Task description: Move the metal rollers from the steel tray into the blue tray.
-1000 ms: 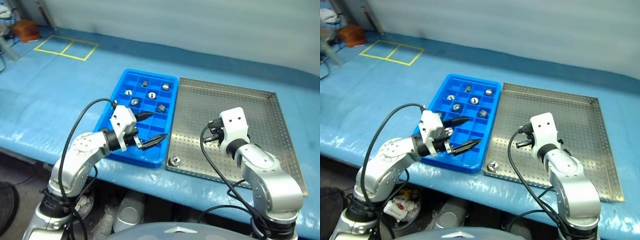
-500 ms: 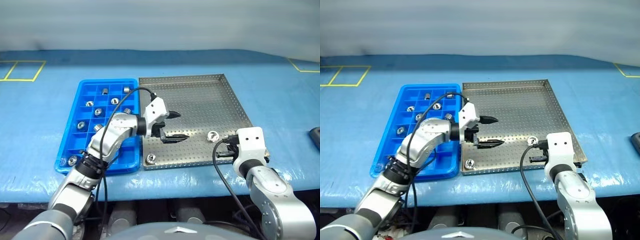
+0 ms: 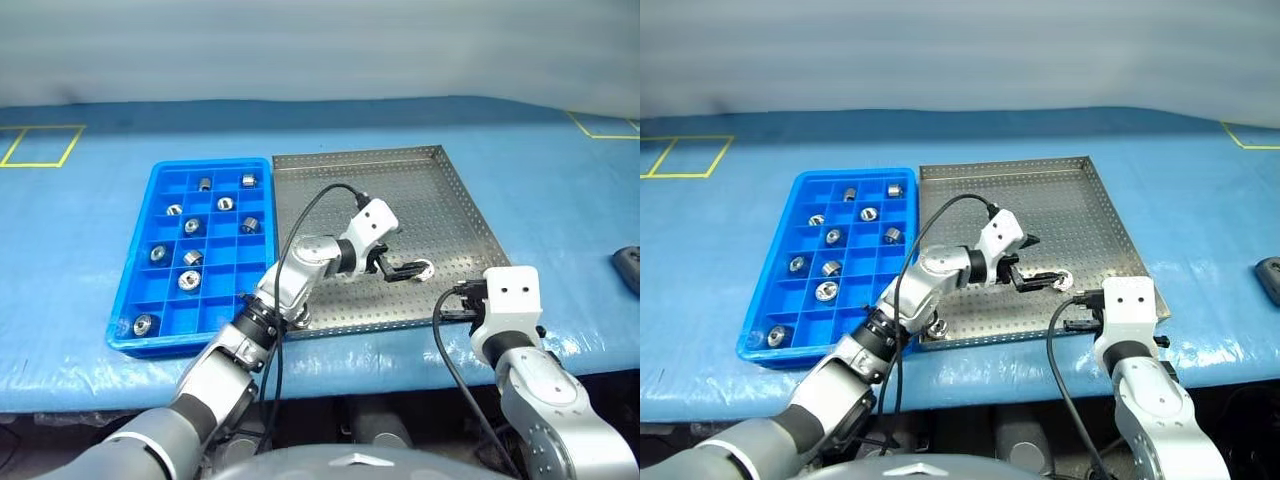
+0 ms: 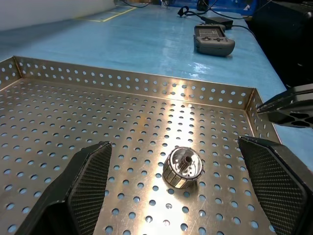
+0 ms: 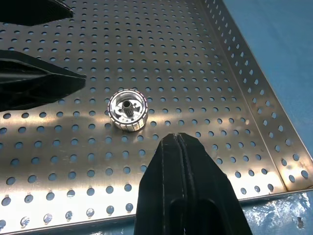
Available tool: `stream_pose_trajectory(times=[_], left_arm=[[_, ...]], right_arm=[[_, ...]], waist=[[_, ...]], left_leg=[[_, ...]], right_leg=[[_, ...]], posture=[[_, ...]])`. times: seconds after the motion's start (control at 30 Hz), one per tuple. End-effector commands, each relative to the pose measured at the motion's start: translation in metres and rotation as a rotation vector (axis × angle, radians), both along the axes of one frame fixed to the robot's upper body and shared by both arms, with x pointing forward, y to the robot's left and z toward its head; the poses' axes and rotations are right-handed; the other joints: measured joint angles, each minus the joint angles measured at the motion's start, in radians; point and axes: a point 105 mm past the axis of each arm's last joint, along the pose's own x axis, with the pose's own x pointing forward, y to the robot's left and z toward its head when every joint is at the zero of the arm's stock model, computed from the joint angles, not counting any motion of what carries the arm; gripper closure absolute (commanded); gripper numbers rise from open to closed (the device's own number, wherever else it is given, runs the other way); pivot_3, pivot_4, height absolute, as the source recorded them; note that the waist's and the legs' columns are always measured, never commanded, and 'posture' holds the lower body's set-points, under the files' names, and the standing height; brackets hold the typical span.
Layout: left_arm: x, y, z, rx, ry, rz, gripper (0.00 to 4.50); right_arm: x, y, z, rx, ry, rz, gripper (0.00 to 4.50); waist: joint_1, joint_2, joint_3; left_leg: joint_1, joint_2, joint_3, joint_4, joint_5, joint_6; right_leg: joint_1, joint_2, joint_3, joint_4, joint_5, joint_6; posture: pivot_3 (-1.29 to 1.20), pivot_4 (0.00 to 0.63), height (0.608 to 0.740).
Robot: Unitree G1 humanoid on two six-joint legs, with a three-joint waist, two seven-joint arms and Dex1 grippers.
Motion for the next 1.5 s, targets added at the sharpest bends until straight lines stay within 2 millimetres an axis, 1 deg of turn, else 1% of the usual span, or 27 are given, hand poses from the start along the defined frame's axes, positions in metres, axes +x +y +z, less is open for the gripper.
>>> stream_pose_trajectory(times=[0.03,0.2,0.43,0.7,0.9,0.93,0.97,1.0,1.17,1.2,1.37,1.5], left_arm=[[0.002,-0.015,0.011,-0.011,-0.061,-0.009,0.00],[0.008,-0.024,0.006,-0.001,-0.088,0.032,0.00],[0.009,-0.036,-0.008,0.012,-0.092,0.063,0.00],[0.002,-0.049,-0.020,0.009,-0.064,0.046,0.00],[-0.002,-0.056,-0.023,0.005,-0.055,0.029,0.00],[-0.003,-0.057,-0.024,0.013,-0.063,0.029,0.38],[-0.002,-0.057,-0.024,0.021,-0.072,0.027,0.54],[-0.002,-0.057,-0.025,0.029,-0.081,0.028,0.82],[0.001,-0.055,-0.028,0.036,-0.086,0.064,2.55],[0.002,-0.055,-0.028,0.038,-0.085,0.068,2.72],[0.004,-0.051,-0.029,0.031,-0.081,0.088,2.73],[0.008,-0.046,-0.015,-0.027,-0.092,0.092,2.73]], right_arm=[[-0.007,0.002,0.011,0.003,-0.075,-0.014,4.47],[-0.016,0.002,0.009,0.019,-0.085,-0.046,4.47],[-0.023,0.005,0.011,0.041,-0.096,-0.062,4.47],[-0.027,0.010,0.012,0.058,-0.087,-0.087,4.47],[-0.028,0.014,0.013,0.063,-0.083,-0.099,4.47],[-0.028,0.014,0.013,0.063,-0.083,-0.099,4.50],[-0.028,0.015,0.013,0.064,-0.083,-0.100,4.50],[-0.028,0.015,0.014,0.064,-0.083,-0.100,4.50],[-0.027,0.016,0.015,0.061,-0.082,-0.098,4.50],[-0.027,0.016,0.016,0.060,-0.082,-0.096,4.50],[-0.024,0.018,0.018,0.057,-0.080,-0.078,4.50],[-0.020,0.022,0.021,0.055,-0.080,-0.043,4.50]], waist=[[-0.011,0.000,0.000],[-0.042,0.000,0.000],[-0.089,0.000,0.000],[-0.144,-0.001,0.001],[-0.190,-0.002,0.000],[-0.197,-0.002,0.000],[-0.203,-0.003,0.000],[-0.208,-0.003,0.000],[-0.232,-0.003,0.001],[-0.234,-0.004,0.001],[-0.240,-0.005,0.001],[-0.238,-0.006,0.002]], left_leg=[[0.000,0.000,0.000,0.000,0.000,0.000],[0.001,-0.002,0.002,0.000,0.001,0.003],[0.001,-0.004,0.003,0.000,0.001,0.005],[0.000,-0.005,0.003,-0.001,0.001,0.006],[0.000,-0.006,0.003,-0.001,0.001,0.006],[0.000,-0.006,0.003,-0.001,0.002,0.006],[0.001,-0.006,0.003,-0.001,0.002,0.006],[0.001,-0.006,0.003,-0.001,0.002,0.006],[0.001,-0.005,0.003,-0.001,0.002,0.007],[0.001,-0.005,0.004,-0.001,0.002,0.007],[0.001,-0.005,0.005,-0.001,0.002,0.008],[0.002,-0.005,0.005,-0.001,0.002,0.009]], right_leg=[[0.000,0.000,0.000,0.000,0.000,0.000],[0.000,-0.003,0.002,0.000,0.001,0.002],[0.000,-0.005,0.003,0.000,0.002,0.003],[0.000,-0.006,0.004,-0.001,0.001,0.004],[0.001,-0.006,0.004,-0.001,0.002,0.005],[0.001,-0.006,0.004,-0.001,0.002,0.006],[0.001,-0.006,0.004,-0.001,0.002,0.006],[0.001,-0.006,0.004,-0.001,0.002,0.006],[0.002,-0.007,0.005,-0.002,0.002,0.008],[0.002,-0.007,0.005,-0.002,0.002,0.008],[0.002,-0.008,0.007,-0.002,0.003,0.009],[0.002,-0.008,0.008,-0.002,0.004,0.010]], posture=[[-0.24,0.150,0.740],[-0.28,0.150,0.740],[-0.33,0.150,0.740],[-0.39,0.150,0.740],[-0.41,0.150,0.740],[-0.42,0.150,0.740],[-0.42,0.150,0.740],[-0.42,0.150,0.740],[-0.42,0.150,0.740],[-0.41,0.150,0.740],[-0.38,0.150,0.740],[-0.34,0.150,0.740]])
